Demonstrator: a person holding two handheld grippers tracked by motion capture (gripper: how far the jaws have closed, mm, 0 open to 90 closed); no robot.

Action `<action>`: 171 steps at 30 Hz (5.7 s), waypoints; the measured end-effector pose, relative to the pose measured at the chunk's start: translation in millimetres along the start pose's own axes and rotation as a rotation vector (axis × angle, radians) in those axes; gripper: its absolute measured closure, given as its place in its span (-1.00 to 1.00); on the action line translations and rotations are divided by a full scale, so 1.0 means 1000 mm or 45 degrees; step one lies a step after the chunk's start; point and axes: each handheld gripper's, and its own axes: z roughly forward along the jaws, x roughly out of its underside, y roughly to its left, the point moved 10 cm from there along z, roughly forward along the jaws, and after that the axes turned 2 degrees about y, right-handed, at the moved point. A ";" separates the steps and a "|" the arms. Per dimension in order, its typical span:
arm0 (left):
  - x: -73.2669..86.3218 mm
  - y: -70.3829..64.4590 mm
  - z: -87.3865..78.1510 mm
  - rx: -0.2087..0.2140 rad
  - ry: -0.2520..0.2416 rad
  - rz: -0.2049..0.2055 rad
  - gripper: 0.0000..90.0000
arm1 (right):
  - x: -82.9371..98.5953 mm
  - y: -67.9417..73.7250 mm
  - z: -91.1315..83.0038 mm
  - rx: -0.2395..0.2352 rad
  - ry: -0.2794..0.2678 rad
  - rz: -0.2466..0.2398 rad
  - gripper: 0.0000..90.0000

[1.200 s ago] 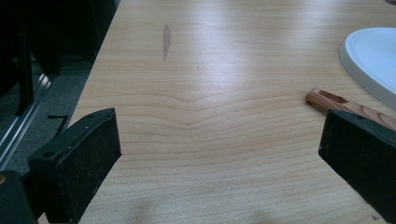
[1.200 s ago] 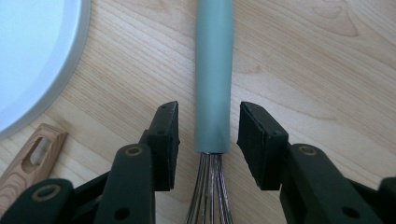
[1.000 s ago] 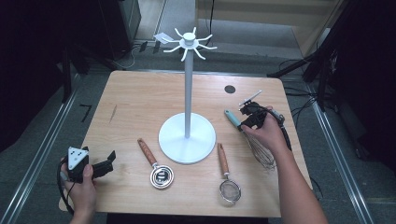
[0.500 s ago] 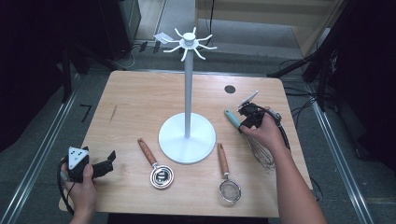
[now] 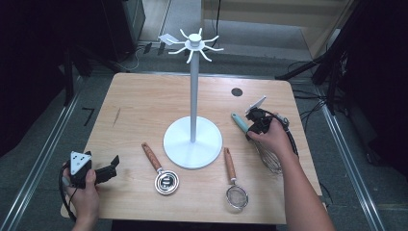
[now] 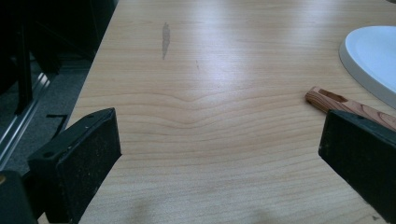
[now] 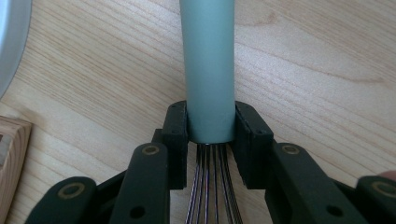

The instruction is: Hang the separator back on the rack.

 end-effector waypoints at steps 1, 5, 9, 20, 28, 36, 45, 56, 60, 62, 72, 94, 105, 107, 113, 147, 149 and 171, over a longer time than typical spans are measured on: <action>0.000 0.000 0.000 0.000 0.000 0.000 -1.00 | 0.000 0.000 0.000 0.005 -0.002 -0.009 0.55; 0.000 0.000 0.000 -0.001 0.001 0.005 -1.00 | 0.000 0.001 0.001 0.023 0.000 -0.011 0.54; 0.000 -0.001 0.000 0.000 0.001 0.003 -1.00 | -0.001 0.000 0.001 0.033 0.002 -0.020 0.55; 0.000 0.000 0.001 0.004 -0.001 -0.005 -1.00 | -0.002 0.001 0.000 -0.005 -0.013 0.053 0.56; 0.000 0.000 0.000 0.006 0.002 -0.002 -1.00 | -0.002 -0.001 -0.006 0.002 -0.095 0.039 0.57; 0.000 0.000 0.000 0.004 0.002 -0.002 -1.00 | -0.001 0.001 -0.026 -0.014 -0.213 0.049 0.57; 0.000 0.000 0.000 0.003 0.000 -0.004 -1.00 | 0.002 0.005 -0.045 -0.050 -0.353 0.048 0.57; 0.000 0.000 0.000 0.002 0.001 -0.002 -1.00 | 0.002 0.015 -0.068 -0.073 -0.569 0.054 0.57; 0.000 0.000 0.000 0.001 -0.001 -0.003 -1.00 | 0.002 0.018 -0.079 -0.091 -0.655 0.064 0.57; 0.000 0.000 0.000 0.001 -0.001 -0.003 -1.00 | 0.002 0.021 -0.084 -0.093 -0.692 0.063 0.57; 0.000 0.000 0.000 -0.001 -0.003 -0.006 -1.00 | 0.002 0.041 -0.111 -0.133 -0.897 0.018 0.57; 0.000 0.000 0.000 -0.002 -0.005 -0.009 -1.00 | -0.001 0.082 -0.154 -0.216 -1.146 -0.071 0.57; 0.000 0.000 0.000 -0.001 -0.003 -0.007 -1.00 | -0.003 0.102 -0.174 -0.274 -1.239 -0.120 0.57; 0.000 0.000 0.000 0.000 -0.003 -0.008 -1.00 | -0.003 0.107 -0.177 -0.288 -1.252 -0.130 0.57; 0.000 0.000 0.000 0.000 -0.003 -0.007 -1.00 | -0.003 0.117 -0.185 -0.321 -1.291 -0.157 0.57; 0.000 0.000 0.000 0.002 -0.001 -0.010 -1.00 | -0.001 0.160 -0.234 -0.410 -1.513 -0.297 0.57; 0.000 0.000 0.000 0.000 -0.003 -0.010 -1.00 | 0.000 0.161 -0.235 -0.413 -1.514 -0.298 0.57; 0.000 0.000 0.000 0.003 -0.002 -0.011 -1.00 | 0.002 0.172 -0.256 -0.442 -1.567 -0.336 0.57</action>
